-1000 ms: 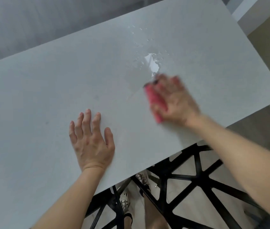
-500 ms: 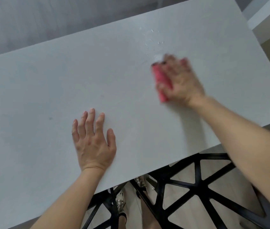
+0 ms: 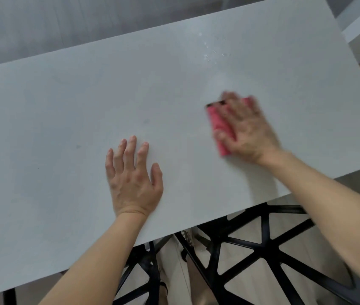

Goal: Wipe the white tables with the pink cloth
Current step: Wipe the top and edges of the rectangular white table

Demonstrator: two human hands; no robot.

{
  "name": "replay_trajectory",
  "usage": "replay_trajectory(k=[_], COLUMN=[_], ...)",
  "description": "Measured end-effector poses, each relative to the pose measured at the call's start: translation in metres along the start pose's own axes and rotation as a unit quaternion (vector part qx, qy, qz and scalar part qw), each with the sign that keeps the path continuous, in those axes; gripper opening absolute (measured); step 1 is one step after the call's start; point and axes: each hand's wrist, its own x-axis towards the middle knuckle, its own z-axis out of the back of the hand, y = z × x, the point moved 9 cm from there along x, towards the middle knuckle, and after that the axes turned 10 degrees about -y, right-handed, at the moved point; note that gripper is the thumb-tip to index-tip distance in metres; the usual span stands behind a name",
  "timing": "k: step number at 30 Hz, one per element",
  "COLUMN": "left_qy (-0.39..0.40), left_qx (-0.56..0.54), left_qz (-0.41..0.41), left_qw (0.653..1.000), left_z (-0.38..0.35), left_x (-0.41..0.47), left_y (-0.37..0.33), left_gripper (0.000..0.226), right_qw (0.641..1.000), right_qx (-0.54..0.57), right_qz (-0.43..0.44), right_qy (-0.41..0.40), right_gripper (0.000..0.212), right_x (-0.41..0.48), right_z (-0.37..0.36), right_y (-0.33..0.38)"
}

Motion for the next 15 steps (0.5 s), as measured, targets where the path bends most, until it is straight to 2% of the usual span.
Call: replay_trajectory(k=[2, 4, 6, 7, 9, 12, 14, 15], left_qy=[0.007, 0.017, 0.02, 0.016, 0.0, -0.029, 0.0, 0.023], left_qx=[-0.002, -0.003, -0.025, -0.048, -0.08, -0.011, 0.03, 0.045], left_qz=[-0.001, 0.0, 0.001, 0.002, 0.006, 0.049, 0.088, 0.085], left_qw=[1.0, 1.0, 0.999, 0.999, 0.997, 0.998, 0.996, 0.995], left_z=[0.001, 0.0, 0.002, 0.005, 0.015, 0.039, 0.044, 0.042], left_x=[0.001, 0.001, 0.002, 0.002, 0.004, 0.0, -0.009, -0.014], left_y=[0.0, 0.001, 0.002, 0.005, 0.02, 0.073, 0.105, 0.112], left_gripper=[0.056, 0.056, 0.054, 0.053, 0.047, 0.043, 0.048, 0.051], right_qw=[0.985, 0.949, 0.908, 0.9, 0.928, 0.988, 0.998, 0.996], right_qx=[-0.026, -0.049, -0.06, -0.058, -0.041, 0.019, 0.059, 0.069], right_qz=[-0.166, -0.307, -0.405, -0.42, -0.355, -0.141, -0.003, 0.049], right_qy=[-0.027, -0.057, -0.085, -0.098, -0.106, -0.062, -0.015, -0.005], right_gripper=[0.079, 0.077, 0.077, 0.077, 0.076, 0.072, 0.07, 0.069], right_x=[-0.013, -0.018, -0.012, 0.0, 0.034, 0.063, 0.051, 0.04], right_z=[0.01, 0.015, 0.014, 0.012, 0.002, -0.021, -0.028, -0.028], right_y=[-0.07, -0.099, -0.081, -0.055, 0.025, 0.19, 0.263, 0.271])
